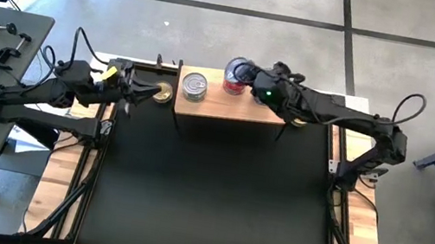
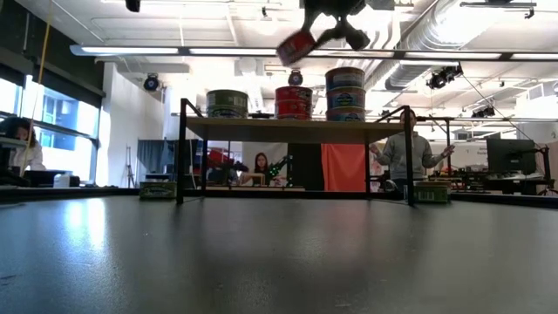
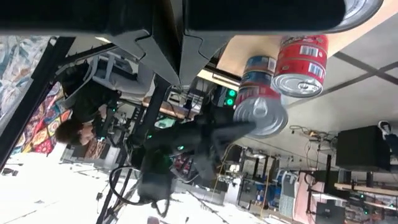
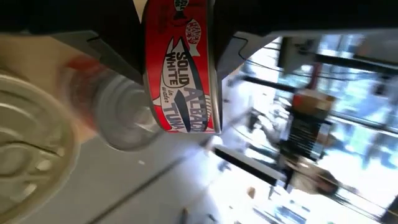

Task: Stack canned seafood by type on shelf
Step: Adjust the red tuna can

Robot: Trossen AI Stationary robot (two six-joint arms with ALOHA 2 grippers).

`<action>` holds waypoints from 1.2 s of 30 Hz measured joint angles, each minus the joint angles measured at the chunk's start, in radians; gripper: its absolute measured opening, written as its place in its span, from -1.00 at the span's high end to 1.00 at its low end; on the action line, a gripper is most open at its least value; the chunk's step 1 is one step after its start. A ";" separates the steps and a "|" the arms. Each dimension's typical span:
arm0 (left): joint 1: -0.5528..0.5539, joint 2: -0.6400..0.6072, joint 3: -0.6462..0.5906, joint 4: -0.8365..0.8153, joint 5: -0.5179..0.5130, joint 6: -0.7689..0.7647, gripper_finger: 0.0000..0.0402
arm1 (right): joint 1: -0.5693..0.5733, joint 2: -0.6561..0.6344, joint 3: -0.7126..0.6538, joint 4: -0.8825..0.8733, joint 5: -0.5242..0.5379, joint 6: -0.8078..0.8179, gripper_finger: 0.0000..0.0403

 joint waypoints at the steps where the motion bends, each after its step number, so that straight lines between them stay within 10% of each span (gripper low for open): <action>1: 0.000 -0.004 0.000 0.000 0.000 0.000 1.00 | 0.008 -0.009 0.000 0.016 0.013 0.001 0.32; 20: 0.001 -0.013 0.000 -0.052 0.073 -0.001 1.00 | 0.029 0.165 0.000 0.083 0.382 0.391 0.32; 36: 0.001 -0.013 0.000 -0.057 0.077 -0.002 1.00 | -0.030 0.182 0.000 0.115 0.333 0.336 0.32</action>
